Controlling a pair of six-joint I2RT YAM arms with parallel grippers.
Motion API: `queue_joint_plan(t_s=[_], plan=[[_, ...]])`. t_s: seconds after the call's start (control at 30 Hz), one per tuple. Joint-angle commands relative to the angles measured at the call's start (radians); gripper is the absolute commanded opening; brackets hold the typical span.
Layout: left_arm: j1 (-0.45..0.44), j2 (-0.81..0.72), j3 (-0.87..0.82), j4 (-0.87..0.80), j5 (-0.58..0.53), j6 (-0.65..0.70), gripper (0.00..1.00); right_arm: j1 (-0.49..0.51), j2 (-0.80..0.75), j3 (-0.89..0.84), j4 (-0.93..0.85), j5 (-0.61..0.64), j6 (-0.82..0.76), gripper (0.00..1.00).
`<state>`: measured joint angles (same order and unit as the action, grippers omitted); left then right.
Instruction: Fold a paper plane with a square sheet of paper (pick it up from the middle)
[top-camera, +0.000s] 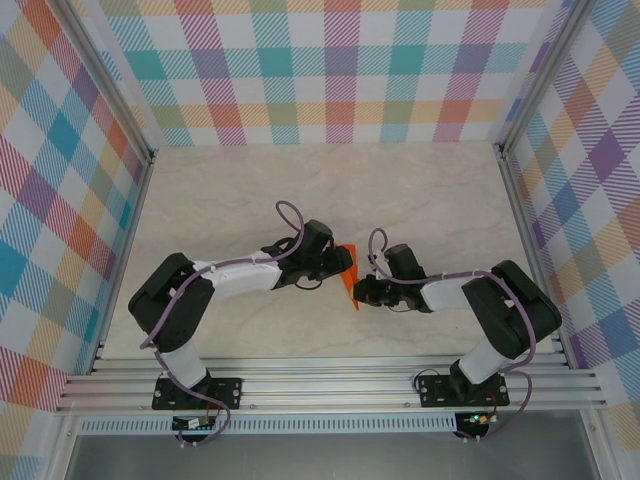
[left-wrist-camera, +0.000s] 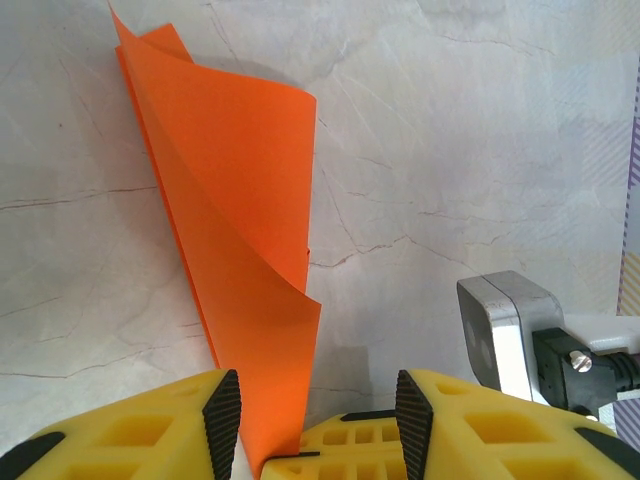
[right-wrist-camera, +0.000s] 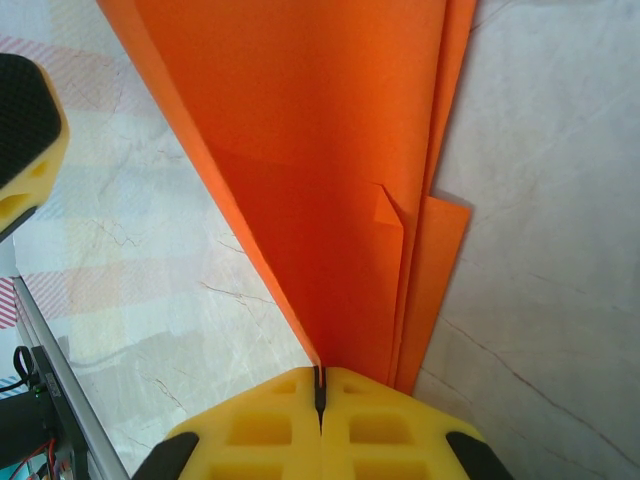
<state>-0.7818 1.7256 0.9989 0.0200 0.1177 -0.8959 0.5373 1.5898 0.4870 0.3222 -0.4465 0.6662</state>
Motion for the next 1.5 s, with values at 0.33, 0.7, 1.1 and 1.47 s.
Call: queue_joint_plan(t_s=[0.33,0.7,1.1,1.47], plan=[[0.009,-0.02,-0.012,-0.019,-0.005,0.017,0.48,-0.004,0.013,-0.006,-0.001,-0.003,-0.017,0.05],[0.01,-0.008,-0.009,-0.012,0.01,0.015,0.48,-0.004,0.015,-0.001,-0.003,-0.006,-0.021,0.05],[0.008,0.043,0.014,0.014,0.059,0.006,0.48,-0.004,0.021,0.0,-0.008,-0.008,-0.024,0.05],[0.008,0.076,0.041,0.022,0.09,0.008,0.48,-0.004,0.02,0.001,-0.003,-0.011,-0.023,0.05]])
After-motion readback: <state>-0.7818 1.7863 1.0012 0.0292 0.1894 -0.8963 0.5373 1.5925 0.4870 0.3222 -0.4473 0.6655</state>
